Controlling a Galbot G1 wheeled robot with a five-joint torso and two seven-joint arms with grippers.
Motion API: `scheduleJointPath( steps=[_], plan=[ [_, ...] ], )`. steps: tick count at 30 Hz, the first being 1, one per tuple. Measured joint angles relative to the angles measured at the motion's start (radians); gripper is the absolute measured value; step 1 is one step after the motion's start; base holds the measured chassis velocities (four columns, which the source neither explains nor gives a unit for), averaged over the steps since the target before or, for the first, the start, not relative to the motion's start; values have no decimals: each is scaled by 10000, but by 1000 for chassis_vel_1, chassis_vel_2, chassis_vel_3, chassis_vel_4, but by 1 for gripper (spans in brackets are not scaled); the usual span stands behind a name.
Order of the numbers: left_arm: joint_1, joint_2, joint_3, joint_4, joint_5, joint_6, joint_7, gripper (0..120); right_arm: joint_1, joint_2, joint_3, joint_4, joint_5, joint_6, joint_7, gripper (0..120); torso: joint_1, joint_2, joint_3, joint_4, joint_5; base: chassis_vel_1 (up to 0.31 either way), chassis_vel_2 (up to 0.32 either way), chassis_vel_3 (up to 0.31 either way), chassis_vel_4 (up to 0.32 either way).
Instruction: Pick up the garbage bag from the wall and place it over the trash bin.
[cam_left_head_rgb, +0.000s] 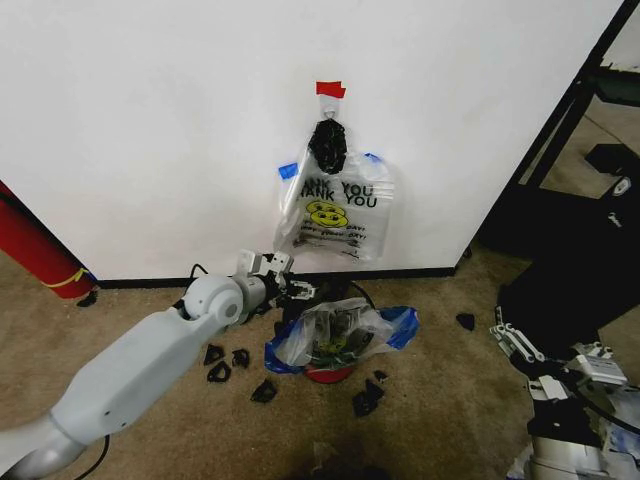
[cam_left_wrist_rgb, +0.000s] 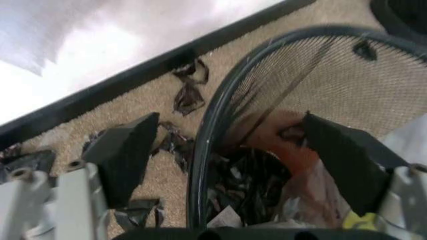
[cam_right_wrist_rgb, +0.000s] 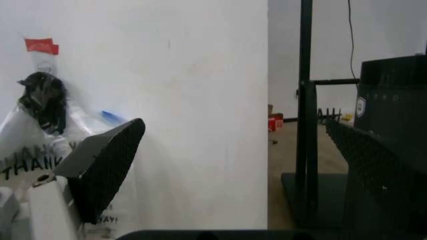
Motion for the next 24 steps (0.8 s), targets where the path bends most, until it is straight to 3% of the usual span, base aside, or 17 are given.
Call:
scheduleJointPath(
  steps=[8, 22, 24],
  plan=[
    [201, -430, -345, 376, 13, -32, -107, 53, -81, 139, -37, -193, -190, 255, 29, 100, 0, 0, -1, 0, 0, 0, 0, 0, 0],
    [-48, -408, 12, 445, -688, 73, -416, 4, 67, 96, -164, -368, -174, 231, 53, 100, 0, 0, -1, -1, 1, 0, 0, 0, 0],
    [-90, -382, 44, 441, -766, 73, -478, 2, 75, 92, -161, -370, -150, 207, 72, 100, 0, 0, 0, 0, 1, 0, 0, 0, 0]
  ],
)
